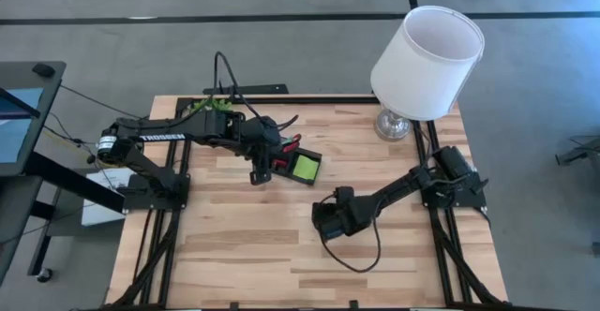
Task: Pick and place office supplies into organizer
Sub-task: Put the black binder clip into the black desk organizer
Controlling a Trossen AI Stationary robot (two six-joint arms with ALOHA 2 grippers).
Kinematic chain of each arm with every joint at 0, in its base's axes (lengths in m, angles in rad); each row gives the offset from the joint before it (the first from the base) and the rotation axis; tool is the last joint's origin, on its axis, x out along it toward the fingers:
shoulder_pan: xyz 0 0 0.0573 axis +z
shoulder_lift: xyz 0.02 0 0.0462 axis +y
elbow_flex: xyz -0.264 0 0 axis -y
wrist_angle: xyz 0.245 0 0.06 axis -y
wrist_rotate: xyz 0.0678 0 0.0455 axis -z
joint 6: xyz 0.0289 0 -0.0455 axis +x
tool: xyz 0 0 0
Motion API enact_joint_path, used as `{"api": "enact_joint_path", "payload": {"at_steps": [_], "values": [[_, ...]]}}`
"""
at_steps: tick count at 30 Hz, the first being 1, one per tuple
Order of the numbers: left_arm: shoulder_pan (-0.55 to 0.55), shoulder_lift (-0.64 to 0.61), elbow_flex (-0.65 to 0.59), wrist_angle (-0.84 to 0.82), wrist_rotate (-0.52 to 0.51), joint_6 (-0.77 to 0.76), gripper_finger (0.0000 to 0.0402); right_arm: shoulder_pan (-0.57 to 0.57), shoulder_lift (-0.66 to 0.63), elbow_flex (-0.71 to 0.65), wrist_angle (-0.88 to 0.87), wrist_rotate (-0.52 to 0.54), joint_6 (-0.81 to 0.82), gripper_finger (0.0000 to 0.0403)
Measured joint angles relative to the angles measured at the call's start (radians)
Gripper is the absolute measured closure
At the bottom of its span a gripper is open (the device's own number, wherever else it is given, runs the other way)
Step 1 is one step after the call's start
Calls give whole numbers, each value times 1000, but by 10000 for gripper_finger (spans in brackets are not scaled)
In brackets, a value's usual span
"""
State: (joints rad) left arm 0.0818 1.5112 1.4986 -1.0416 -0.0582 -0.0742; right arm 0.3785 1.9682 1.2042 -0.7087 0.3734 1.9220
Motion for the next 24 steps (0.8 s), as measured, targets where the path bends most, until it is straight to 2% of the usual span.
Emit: {"api": "enact_joint_path", "payload": {"at_steps": [6,12,17,24], "values": [[0,0,0,0,0,0,205,-4,-3,2,19,-44,-22,218],[0,0,0,-1,0,1,205,5,-9,-2,60,17,15,159],[0,0,0,-1,0,11,205,-11,-2,2,57,29,68,151],[0,0,0,0,0,26,205,-25,0,2,61,33,69,166]]}}
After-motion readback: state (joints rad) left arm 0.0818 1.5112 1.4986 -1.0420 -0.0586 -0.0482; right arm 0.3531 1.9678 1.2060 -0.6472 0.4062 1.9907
